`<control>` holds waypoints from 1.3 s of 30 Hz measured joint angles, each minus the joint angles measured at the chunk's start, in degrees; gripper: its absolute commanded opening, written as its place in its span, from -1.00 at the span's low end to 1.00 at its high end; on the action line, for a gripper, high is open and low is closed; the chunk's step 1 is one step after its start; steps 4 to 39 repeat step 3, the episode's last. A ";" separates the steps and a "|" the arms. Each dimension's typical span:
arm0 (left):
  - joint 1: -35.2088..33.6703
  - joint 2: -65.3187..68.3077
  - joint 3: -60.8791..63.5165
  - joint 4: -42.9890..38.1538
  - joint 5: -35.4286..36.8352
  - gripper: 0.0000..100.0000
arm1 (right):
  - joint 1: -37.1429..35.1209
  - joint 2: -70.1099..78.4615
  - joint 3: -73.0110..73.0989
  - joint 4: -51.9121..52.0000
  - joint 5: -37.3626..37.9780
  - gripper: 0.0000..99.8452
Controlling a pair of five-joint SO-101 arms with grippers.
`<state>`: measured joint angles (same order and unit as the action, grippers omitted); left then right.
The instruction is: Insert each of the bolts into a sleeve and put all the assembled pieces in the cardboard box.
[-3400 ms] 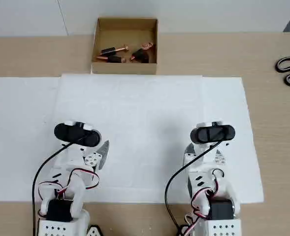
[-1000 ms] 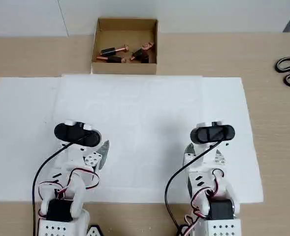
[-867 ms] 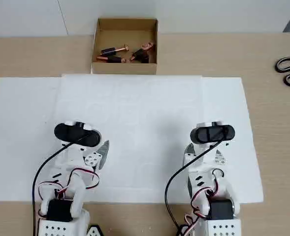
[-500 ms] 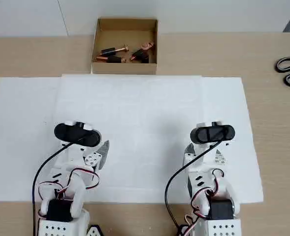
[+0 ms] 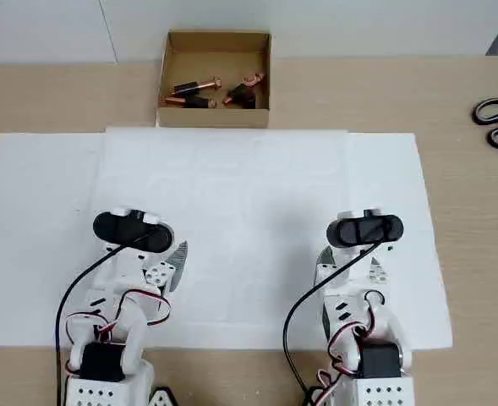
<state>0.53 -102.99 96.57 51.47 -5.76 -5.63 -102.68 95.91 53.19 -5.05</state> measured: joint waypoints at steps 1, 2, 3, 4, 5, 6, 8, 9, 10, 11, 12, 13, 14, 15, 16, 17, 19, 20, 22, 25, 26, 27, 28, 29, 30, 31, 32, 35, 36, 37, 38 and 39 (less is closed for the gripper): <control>0.00 0.00 0.00 0.00 0.00 -0.52 | 0.00 0.00 0.00 0.00 0.00 -0.62; 0.00 0.00 0.00 0.00 0.00 -0.52 | 0.00 0.00 0.00 0.00 0.00 -0.62; 0.00 0.00 0.00 0.00 0.00 -0.52 | 0.00 0.00 0.00 0.00 0.00 -0.62; 0.00 0.00 0.00 0.00 0.00 -0.52 | 0.00 0.00 0.00 0.00 0.00 -0.62; 0.00 0.00 0.00 0.00 0.00 -0.52 | 0.00 0.00 0.00 0.00 0.00 -0.62; 0.00 0.00 0.00 0.00 0.00 -0.52 | 0.00 0.00 0.00 0.00 0.00 -0.62; 0.00 0.00 0.00 0.00 0.00 -0.52 | 0.00 0.00 0.00 0.00 0.00 -0.62; 0.00 0.00 0.00 0.00 0.00 -0.52 | 0.00 0.00 0.00 0.00 0.00 -0.62; 0.00 0.00 0.00 0.00 0.00 -0.52 | 0.00 0.00 0.00 0.00 0.00 -0.62; 0.00 0.00 0.00 0.00 0.00 -0.52 | 0.00 0.00 0.00 0.00 0.00 -0.62; 0.00 0.00 0.00 0.00 0.00 -0.52 | 0.00 0.00 0.00 0.00 0.00 -0.62; 0.00 0.00 0.00 0.00 0.00 -0.52 | 0.00 0.00 0.00 0.00 0.00 -0.62; 0.00 0.00 0.00 0.00 0.00 -0.52 | 0.00 0.00 0.00 0.00 0.00 -0.62; 0.00 0.00 0.00 0.00 0.00 -0.52 | 0.00 0.00 0.00 0.00 0.00 -0.62; 0.00 0.00 0.00 0.00 0.00 -0.52 | 0.00 0.00 0.00 0.00 0.00 -0.62; 0.00 0.00 0.00 0.00 0.00 -0.52 | 0.00 0.00 0.00 0.00 0.00 -0.62; 0.00 0.00 0.00 0.00 0.00 -0.52 | 0.00 0.00 0.00 0.00 0.00 -0.62; 0.00 0.00 0.00 0.00 0.00 -0.52 | 0.00 0.00 0.00 0.00 0.00 -0.62; 0.00 0.00 0.00 0.00 0.00 -0.52 | 0.00 0.00 0.00 0.00 0.00 -0.62; 0.00 0.00 0.00 0.00 0.00 -0.52 | 0.00 0.00 0.00 0.00 0.00 -0.62; 0.00 0.00 0.00 0.00 0.00 -0.52 | 0.00 0.00 0.00 0.00 0.00 -0.62; 0.00 0.00 0.00 0.00 0.00 -0.52 | 0.00 0.00 0.00 0.00 0.00 -0.62; 0.00 0.00 0.00 0.00 0.00 -0.52 | 0.00 0.00 0.00 0.00 0.00 -0.62; 0.00 0.00 0.00 0.00 0.00 -0.52 | 0.00 0.00 0.00 0.00 0.00 -0.62; 0.00 0.00 0.00 0.00 0.00 -0.52 | 0.00 0.00 0.00 0.00 0.00 -0.62; 0.00 0.00 0.00 0.00 0.00 -0.52 | 0.00 0.00 0.00 0.00 0.00 -0.62; 0.00 0.00 0.00 0.00 0.00 -0.52 | 0.00 0.00 0.00 0.00 0.00 -0.62; 0.00 0.00 0.00 0.00 0.00 -0.52 | 0.00 0.00 0.00 0.00 0.00 -0.62; 0.00 0.00 0.00 0.00 0.00 -0.52 | 0.00 0.00 0.00 0.00 0.00 -0.62; 0.00 0.00 0.00 0.00 0.00 -0.52 | 0.00 0.00 0.00 0.00 0.00 -0.62; 0.00 0.00 0.00 0.00 0.00 -0.52 | 0.00 0.00 0.00 0.00 0.00 -0.62; 0.00 0.00 0.00 0.00 0.00 -0.52 | 0.00 0.00 0.00 0.00 0.00 -0.62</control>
